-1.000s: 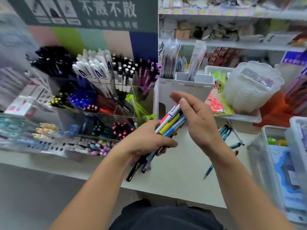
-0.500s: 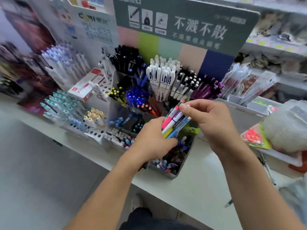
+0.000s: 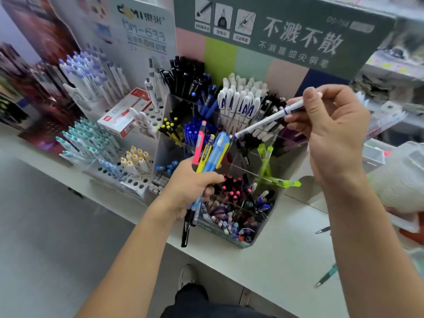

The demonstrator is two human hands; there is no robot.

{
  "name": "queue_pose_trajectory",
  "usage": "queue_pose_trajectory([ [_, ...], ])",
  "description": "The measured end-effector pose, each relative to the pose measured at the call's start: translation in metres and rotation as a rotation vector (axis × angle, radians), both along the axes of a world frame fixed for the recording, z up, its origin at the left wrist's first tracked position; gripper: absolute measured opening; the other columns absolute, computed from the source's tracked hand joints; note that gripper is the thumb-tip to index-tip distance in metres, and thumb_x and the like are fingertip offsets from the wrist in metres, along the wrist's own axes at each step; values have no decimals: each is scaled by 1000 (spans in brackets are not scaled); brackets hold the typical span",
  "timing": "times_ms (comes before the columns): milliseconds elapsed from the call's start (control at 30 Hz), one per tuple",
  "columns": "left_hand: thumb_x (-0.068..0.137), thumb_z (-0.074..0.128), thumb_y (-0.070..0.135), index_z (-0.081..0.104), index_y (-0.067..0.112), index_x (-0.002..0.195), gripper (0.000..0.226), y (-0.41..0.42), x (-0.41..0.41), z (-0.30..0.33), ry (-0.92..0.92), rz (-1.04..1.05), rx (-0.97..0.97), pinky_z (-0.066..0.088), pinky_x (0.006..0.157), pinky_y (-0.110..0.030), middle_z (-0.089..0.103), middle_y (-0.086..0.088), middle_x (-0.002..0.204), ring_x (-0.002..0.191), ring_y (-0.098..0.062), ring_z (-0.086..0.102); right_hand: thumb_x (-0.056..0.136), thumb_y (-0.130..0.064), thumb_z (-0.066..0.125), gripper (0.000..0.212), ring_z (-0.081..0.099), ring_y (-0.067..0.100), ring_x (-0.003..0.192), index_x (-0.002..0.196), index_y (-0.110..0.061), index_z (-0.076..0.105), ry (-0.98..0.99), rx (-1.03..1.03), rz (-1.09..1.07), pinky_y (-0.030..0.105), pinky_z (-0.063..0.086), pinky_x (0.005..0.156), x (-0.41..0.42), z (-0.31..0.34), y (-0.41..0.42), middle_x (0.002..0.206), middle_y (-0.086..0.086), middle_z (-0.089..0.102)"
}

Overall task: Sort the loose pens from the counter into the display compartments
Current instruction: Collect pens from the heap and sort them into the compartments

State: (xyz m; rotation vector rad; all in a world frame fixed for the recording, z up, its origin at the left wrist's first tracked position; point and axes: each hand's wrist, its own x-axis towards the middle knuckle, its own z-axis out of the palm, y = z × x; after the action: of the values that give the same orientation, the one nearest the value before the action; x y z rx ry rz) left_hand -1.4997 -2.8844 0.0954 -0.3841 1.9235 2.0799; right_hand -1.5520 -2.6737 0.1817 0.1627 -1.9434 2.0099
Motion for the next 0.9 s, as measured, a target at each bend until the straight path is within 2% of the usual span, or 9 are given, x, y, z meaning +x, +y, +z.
queue_pose_trajectory([
  [167,90,65,-4,56,4,98,15,3,-3,-7,38,109,105,31,41,-23,45,2,59,43,-12,39,99,-14,64,9,69,32,64,95,-13,55,29,272,-21,51,60,62,21,-13,13,80,14,71],
  [267,91,62,-6,56,2,104,16,8,-3,-12,48,192,136,31,38,-21,44,-3,66,41,-10,38,96,-14,67,12,69,27,69,94,-9,57,4,501,13,46,59,66,45,-34,17,78,8,70],
  [433,92,61,-6,54,3,103,16,26,2,-16,65,276,198,31,38,-20,45,2,63,43,-10,38,86,-20,79,11,58,4,68,88,-12,72,3,817,-64,24,49,66,65,-75,27,78,-4,67],
  [567,93,61,-3,51,6,99,15,40,3,-12,81,307,263,32,41,-20,45,4,61,46,-10,38,86,-26,78,9,52,19,75,84,-17,80,63,1143,-164,31,47,59,74,-94,20,88,-1,57],
  [633,94,62,-1,48,9,93,17,44,4,-9,75,339,307,33,42,-19,43,2,64,47,-9,39,90,-23,75,13,45,21,75,78,-19,76,108,1344,-226,29,38,52,79,-96,12,87,1,51],
  [700,96,62,2,50,10,96,15,45,3,-8,71,373,366,35,43,-19,44,1,68,48,-8,40,92,-10,62,25,39,22,72,69,-16,69,113,1530,-232,29,27,52,79,-100,6,79,3,47],
  [800,97,62,5,54,10,104,12,43,3,-6,61,409,457,38,46,-18,47,1,72,51,-8,44,80,-5,52,27,49,25,66,61,-16,68,-10,1668,-156,27,21,49,81,-99,-3,64,2,51],
  [867,97,62,8,56,12,99,8,41,4,-5,56,412,499,41,48,-19,48,1,70,52,-8,46,75,0,44,29,55,29,72,69,-13,70,-104,1724,-38,28,24,49,84,-89,-9,67,4,58],
  [900,97,62,8,56,13,96,7,40,5,-5,56,412,525,42,49,-19,48,2,69,53,-8,46,77,2,39,34,57,30,82,82,-12,70,-139,1759,18,30,28,51,85,-86,-11,77,4,62],
])
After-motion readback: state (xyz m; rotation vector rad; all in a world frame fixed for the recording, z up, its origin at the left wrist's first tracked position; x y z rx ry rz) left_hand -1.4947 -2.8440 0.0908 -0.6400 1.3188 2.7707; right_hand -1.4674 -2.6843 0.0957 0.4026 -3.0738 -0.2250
